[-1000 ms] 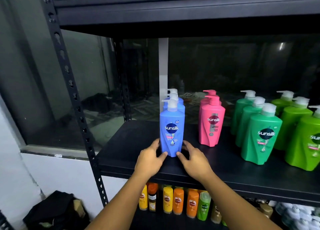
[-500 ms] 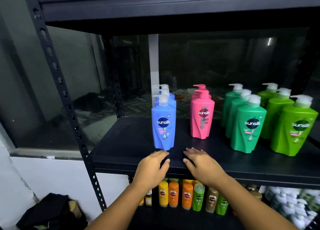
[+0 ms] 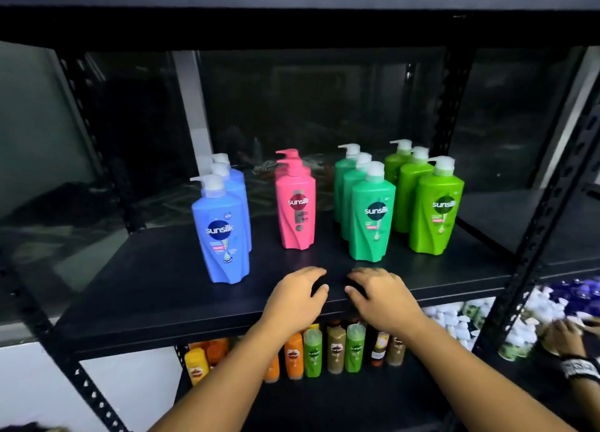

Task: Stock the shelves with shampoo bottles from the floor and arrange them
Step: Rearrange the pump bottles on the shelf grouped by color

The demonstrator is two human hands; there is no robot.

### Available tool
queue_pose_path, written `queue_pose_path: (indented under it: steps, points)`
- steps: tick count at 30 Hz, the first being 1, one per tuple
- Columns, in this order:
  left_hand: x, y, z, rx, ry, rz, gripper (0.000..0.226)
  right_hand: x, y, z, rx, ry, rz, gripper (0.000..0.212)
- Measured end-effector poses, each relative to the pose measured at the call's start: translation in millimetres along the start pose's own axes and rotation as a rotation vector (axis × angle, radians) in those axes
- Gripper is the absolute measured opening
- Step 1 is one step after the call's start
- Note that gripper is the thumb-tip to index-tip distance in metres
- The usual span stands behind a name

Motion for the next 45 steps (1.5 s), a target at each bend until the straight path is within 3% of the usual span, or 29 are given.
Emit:
queue_pose_path:
  steps: [6,14,18,21,34,38,43,45]
  points:
    - [15,-33,31,-0.073,0.064,-0.051,0.051,42,-6,-9,-0.009,0.016,0.095,0.049]
    - [36,-78,66,-0.046,0.38,-0.34,0.089,86,-34,-11,0.147,-0.4,0.372,0.064]
    - [41,-89,80,-0.012,0.404,-0.358,0.072,95,-49,-10,0.143,-0.616,0.388,0.075]
    - [44,-88,84,-0.004,0.427,-0.369,0.057,102,-54,-3,0.114,-0.743,0.381,0.065]
    - [47,-80,89,0.027,0.432,-0.377,0.055,112,-46,4,0.135,-0.841,0.334,0.058]
    - [48,-74,89,0.082,0.308,-0.292,0.062,125,-35,-9,0.26,-0.774,0.348,0.053]
    - [49,-71,85,0.143,0.406,-0.279,0.075,166,-14,-45,0.578,-0.739,0.461,0.039]
    - [54,-75,85,0.142,0.437,-0.295,0.085,183,-15,-52,0.643,-0.7,0.508,0.047]
Point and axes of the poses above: each hand's wrist, its own y-axis away from the middle knuckle, its own z-axis out of the palm, x = y × z, the point moved 6 cm from there along -y, towards the middle knuckle, and after that the axes turned 13 degrees about x, right-handed, at the moved point
